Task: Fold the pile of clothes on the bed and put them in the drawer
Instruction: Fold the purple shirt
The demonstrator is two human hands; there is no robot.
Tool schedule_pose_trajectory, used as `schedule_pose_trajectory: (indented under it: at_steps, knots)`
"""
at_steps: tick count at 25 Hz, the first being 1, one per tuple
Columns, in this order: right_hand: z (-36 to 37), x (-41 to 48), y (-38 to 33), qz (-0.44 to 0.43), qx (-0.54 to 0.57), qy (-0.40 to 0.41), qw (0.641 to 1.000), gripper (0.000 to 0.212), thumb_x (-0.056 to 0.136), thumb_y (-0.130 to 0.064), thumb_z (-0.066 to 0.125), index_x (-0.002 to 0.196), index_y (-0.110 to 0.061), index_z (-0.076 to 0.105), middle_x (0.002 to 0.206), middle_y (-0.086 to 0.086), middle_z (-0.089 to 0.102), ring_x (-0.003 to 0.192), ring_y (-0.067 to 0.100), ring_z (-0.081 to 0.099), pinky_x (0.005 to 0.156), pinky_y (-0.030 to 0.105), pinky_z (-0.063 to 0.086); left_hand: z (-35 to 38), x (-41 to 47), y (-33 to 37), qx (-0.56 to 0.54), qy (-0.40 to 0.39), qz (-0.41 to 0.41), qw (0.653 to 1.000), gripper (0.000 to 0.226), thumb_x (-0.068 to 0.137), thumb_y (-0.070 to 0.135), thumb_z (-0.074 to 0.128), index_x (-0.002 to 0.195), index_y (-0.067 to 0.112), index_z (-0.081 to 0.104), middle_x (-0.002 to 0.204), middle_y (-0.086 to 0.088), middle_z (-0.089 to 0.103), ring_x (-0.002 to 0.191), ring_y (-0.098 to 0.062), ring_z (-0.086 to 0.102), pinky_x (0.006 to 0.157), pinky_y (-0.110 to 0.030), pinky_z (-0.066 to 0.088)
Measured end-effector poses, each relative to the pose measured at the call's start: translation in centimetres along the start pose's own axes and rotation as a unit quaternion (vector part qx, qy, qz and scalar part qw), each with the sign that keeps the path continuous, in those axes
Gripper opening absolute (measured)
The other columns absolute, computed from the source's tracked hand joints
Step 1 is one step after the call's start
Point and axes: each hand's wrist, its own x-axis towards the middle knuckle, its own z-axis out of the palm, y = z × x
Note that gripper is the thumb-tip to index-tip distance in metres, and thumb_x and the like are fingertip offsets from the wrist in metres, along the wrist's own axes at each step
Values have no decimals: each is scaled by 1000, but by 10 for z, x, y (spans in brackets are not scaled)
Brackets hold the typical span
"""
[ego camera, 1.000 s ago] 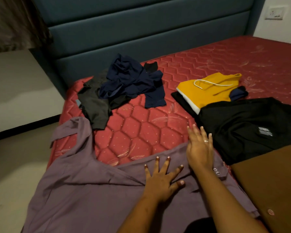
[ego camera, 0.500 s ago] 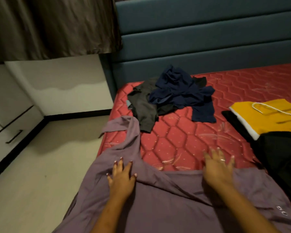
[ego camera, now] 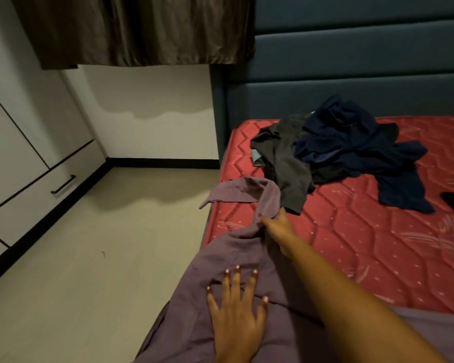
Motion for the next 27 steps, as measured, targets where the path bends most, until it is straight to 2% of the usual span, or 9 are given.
schedule_pose_trajectory:
  at_steps: [3,7,10,12,16,18,20,22,27]
  knots:
    - [17,12,-6,-66,-109,-13,992,50,96,-9,46,145,-14,41,137,14,53,123,37,51,97,42,45,3,2,0,-11,20,8,1000,59,81,60,43,136,39,50,145,0,48,135,-22,37,110,-53,10]
    - [11,12,16,-96,-232,-32,968,54,89,3,41,139,-15,51,140,9,52,127,30,50,102,32,40,8,2,-1,-4,18,8,1000,59,81,60,42,136,40,50,145,0,48,134,-23,39,110,-53,9]
    - [8,6,4,-112,-191,-52,974,50,89,8,40,134,-7,55,138,8,53,127,21,49,105,26,37,10,2,-2,7,19,3,1000,59,81,61,41,135,40,51,144,0,49,134,-23,38,110,-54,9]
    - [20,-8,-5,-90,-140,-95,981,46,89,11,39,129,-1,58,133,9,57,116,15,53,101,25,39,8,2,-1,9,14,0,1000,58,81,60,41,134,39,53,144,-1,50,134,-23,38,109,-55,10]
    - [31,-34,-9,-38,-100,-181,978,45,89,16,37,128,5,56,118,6,61,101,13,52,71,8,44,7,2,-1,6,20,2,1000,55,81,59,42,127,37,60,142,-2,51,133,-23,38,110,-54,10]
    - [23,-37,-14,-32,-90,-188,978,44,90,17,37,129,6,53,120,6,58,102,12,49,65,1,41,8,2,-1,7,16,2,1000,55,81,60,42,129,37,59,143,-2,51,134,-22,37,110,-54,10]
    - [18,-35,-18,-37,-91,-194,976,44,91,16,38,130,5,53,124,4,57,105,13,51,73,6,45,8,2,-2,6,17,0,1000,57,82,60,41,131,37,57,143,-2,50,135,-22,37,110,-54,9]
    - [16,-31,-19,-38,-112,-194,974,42,91,12,41,127,0,59,124,7,61,104,16,58,82,21,49,6,1,-1,3,14,1,1000,57,81,60,41,133,38,55,143,-2,51,134,-22,37,110,-54,9]
    - [5,-4,-22,6,-50,-92,995,19,94,-6,53,106,-5,67,86,8,63,71,15,55,54,17,44,0,1,1,-32,1,9,999,54,81,59,42,129,39,57,139,0,54,131,-22,39,111,-49,8]
